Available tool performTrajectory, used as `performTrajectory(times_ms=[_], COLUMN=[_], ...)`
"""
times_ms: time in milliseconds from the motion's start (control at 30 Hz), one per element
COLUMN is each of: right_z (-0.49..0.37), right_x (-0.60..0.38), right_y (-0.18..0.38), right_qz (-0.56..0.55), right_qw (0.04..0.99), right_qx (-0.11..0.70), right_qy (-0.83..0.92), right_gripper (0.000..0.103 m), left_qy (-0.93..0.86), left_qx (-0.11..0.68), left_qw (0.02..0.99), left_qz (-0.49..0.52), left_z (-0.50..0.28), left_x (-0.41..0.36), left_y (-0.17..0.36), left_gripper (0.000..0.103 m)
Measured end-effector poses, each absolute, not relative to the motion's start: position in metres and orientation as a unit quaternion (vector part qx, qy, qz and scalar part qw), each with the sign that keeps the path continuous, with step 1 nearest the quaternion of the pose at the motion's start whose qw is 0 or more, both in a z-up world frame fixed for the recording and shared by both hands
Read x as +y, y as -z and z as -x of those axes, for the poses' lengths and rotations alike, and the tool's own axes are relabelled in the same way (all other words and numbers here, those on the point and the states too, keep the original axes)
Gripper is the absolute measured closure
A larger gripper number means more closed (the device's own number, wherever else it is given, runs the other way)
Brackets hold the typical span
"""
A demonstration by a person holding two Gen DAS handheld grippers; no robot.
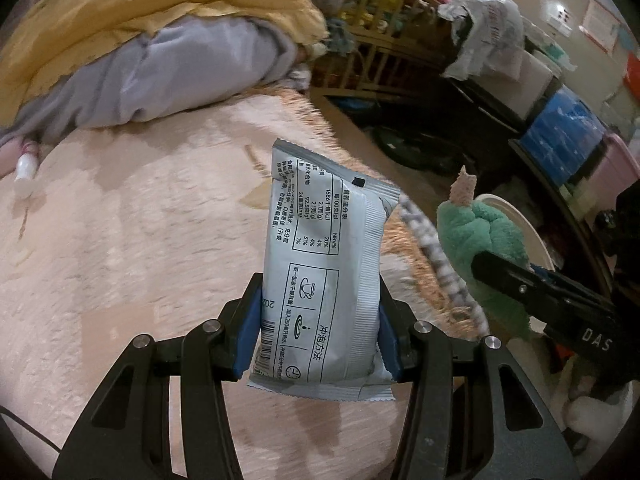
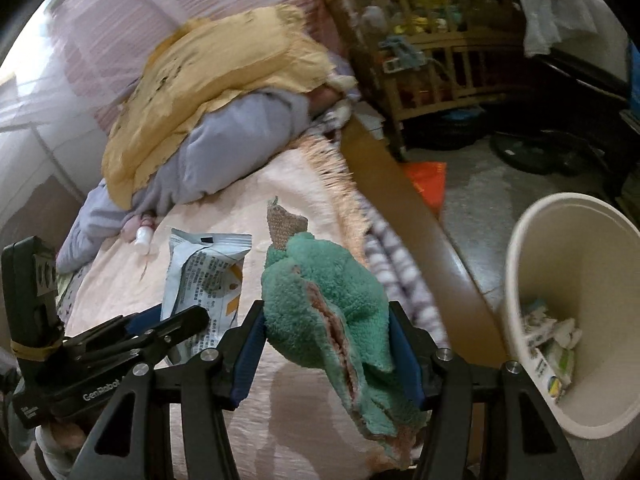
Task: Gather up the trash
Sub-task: 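Carry the silver packet and green towel over the white bucket with both tools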
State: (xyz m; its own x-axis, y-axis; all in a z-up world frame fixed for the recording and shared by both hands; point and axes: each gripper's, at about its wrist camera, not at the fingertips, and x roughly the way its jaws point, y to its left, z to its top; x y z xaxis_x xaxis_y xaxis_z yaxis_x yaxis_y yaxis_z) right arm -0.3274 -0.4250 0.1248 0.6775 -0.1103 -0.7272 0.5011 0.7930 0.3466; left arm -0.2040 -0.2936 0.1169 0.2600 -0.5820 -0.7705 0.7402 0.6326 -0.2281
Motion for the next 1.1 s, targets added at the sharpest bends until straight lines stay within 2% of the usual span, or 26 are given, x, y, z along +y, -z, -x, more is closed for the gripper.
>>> performTrajectory(times_ms=[1100], right_z=[0.449], right_x=[-0.538], right_y=[-0.106], right_qz=[-0.343], right_qw=[0.823], right_qx=[0.32], right_qy=[0.319], right_gripper=[0.046], left_qy=[0.521], left_qx=[0.45], left_qw=[0.714], left_qz=[-0.132], left_z=[0.264], left_x=[-0.444], left_y=[-0.114], left_gripper=[0.054])
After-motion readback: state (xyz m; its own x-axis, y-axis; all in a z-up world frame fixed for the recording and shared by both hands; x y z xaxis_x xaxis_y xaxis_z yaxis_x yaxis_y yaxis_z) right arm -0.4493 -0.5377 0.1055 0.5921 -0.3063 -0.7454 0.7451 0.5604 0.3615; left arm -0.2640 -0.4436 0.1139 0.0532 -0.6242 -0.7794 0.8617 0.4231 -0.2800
